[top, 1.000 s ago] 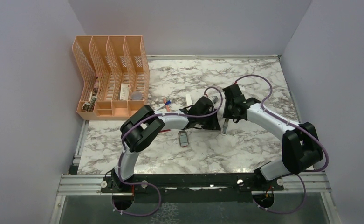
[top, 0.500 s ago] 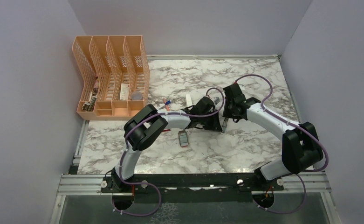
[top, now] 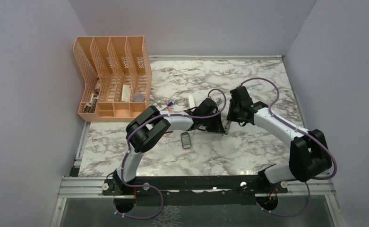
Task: Load the staples into the stapler
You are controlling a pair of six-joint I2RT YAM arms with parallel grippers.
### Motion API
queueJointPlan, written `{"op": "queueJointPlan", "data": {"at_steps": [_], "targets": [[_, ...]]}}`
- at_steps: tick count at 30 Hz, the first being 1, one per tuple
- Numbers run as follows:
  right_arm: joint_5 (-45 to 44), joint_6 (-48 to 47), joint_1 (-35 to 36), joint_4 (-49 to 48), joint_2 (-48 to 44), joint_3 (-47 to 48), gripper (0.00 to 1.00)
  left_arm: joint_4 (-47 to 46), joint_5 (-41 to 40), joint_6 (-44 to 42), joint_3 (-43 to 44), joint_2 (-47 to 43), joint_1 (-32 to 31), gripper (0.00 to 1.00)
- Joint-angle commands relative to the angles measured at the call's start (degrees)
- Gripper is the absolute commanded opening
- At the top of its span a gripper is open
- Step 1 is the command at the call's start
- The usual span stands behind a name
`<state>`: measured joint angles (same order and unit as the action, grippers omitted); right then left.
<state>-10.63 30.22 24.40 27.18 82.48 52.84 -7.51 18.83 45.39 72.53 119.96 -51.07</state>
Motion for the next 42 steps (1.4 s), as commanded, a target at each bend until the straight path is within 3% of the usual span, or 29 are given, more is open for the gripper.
{"op": "queueJointPlan", "data": {"at_steps": [1, 19, 36, 42], "targets": [[6.39, 1.52, 0.90, 0.10, -3.86, -2.56, 0.23, 0.07, -2.69, 1.17, 1.20, 2.10, -0.27, 0.10], [7.30, 2.97, 4.48, 0.73, -7.97, -9.67, 0.20, 1.43, -2.66, 0.68, 2.36, 2.62, -0.27, 0.10], [0.73, 3.81, 5.84, -0.91, -1.11, -11.11, 0.20, -0.94, -3.00, 1.73, -0.61, -0.93, 0.48, 0.12], [-1.08, 3.86, 5.86, -1.43, 1.15, -10.50, 0.19, -1.83, -7.16, 0.58, -5.16, -5.83, 0.66, 0.14]]}}
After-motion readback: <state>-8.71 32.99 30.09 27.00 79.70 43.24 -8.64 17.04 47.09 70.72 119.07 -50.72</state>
